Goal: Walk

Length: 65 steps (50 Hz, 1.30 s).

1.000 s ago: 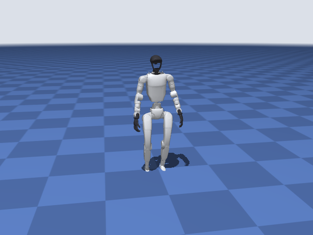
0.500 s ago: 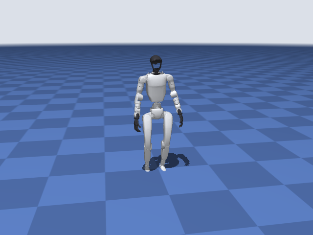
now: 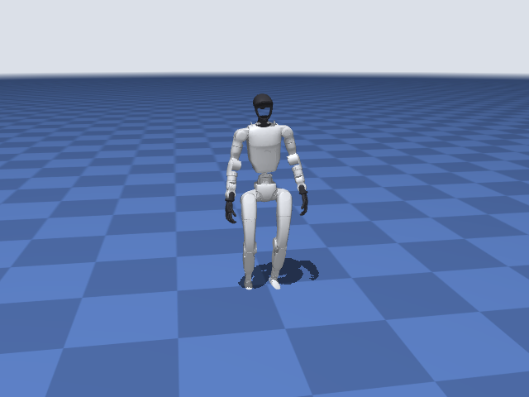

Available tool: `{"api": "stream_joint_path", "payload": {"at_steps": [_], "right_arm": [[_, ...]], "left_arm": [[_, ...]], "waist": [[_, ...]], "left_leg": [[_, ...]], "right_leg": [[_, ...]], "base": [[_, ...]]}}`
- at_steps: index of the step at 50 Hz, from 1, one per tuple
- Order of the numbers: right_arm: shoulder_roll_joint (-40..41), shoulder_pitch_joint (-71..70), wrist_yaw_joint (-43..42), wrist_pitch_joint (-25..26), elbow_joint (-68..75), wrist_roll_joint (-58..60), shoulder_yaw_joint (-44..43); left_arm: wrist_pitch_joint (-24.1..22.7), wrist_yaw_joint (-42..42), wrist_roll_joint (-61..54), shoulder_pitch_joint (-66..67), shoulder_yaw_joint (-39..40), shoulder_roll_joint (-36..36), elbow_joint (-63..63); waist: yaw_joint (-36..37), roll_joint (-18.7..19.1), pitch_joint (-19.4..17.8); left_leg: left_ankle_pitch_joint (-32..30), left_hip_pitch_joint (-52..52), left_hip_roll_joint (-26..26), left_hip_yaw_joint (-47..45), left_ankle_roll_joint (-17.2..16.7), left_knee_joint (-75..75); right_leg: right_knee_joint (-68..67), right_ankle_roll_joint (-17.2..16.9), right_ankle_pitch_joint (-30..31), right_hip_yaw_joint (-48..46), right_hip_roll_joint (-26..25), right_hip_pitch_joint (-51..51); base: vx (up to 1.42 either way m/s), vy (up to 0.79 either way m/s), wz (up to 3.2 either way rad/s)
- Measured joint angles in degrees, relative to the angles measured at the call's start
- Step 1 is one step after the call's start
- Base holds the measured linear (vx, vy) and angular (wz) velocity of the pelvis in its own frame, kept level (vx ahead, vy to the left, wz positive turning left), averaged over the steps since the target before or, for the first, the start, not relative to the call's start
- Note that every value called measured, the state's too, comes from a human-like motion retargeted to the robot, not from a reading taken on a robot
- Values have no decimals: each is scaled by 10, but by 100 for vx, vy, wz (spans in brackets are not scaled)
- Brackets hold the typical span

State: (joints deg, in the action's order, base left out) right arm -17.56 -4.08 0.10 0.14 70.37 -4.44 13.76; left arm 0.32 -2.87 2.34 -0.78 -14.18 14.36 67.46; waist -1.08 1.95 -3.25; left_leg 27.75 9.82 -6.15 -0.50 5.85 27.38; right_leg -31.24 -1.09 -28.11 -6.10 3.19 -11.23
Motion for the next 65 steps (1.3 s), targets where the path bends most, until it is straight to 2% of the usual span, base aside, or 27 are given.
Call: {"api": "stream_joint_path", "payload": {"at_steps": [23, 33, 42, 46, 52, 60, 65], "right_arm": [[-22, 10, -25, -4, 2, -1, 1], [-8, 18, -40, -8, -3, -4, -5], [10, 16, -56, -11, -15, -15, -20], [16, 15, -64, -10, -17, -25, -33], [23, 14, -75, -7, -18, -36, -55], [31, 20, -87, -4, -17, -41, -87], [36, 29, -90, -2, -20, -42, -98]], "left_arm": [[-3, 9, 7, -1, -5, 2, -29], [-1, 25, -1, -3, 9, 3, -37], [6, 26, -7, -3, 16, 12, -18], [10, 24, -12, 6, 20, 11, -13], [10, 24, -20, 17, 34, 16, -11], [2, 26, -17, 6, 47, 26, -30], [-4, 29, -16, 2, 45, 27, -45]], "waist": [[-8, 12, 6], [-4, 4, 1], [-8, -7, -16], [-13, -7, -24], [-20, 3, -38], [-25, 20, -53], [-28, 20, -55]], "left_leg": [[28, 7, -8, -10, 21, 23], [41, 2, -28, -7, 36, 32], [45, -24, -53, 4, 43, 20], [50, -42, -56, 14, 45, 10], [60, -74, -46, 32, 46, -8], [73, -110, -25, 51, 42, -19], [84, -124, -25, 61, 36, -6]], "right_leg": [[-28, -5, -20, 4, 10, -11], [-111, -8, -34, -8, 38, -37], [-282, 24, -71, -41, 87, -115], [-310, 35, -78, -56, 103, -158], [-251, 36, -72, -92, 105, -212], [-77, 6, -22, -135, 78, -258], [-26, -12, 8, -143, 73, -288]], "base": [[1, 1, 0], [3, 4, 3], [8, 3, 10], [13, 2, 12], [18, 1, 7], [22, -5, 1], [26, -10, 2]]}}
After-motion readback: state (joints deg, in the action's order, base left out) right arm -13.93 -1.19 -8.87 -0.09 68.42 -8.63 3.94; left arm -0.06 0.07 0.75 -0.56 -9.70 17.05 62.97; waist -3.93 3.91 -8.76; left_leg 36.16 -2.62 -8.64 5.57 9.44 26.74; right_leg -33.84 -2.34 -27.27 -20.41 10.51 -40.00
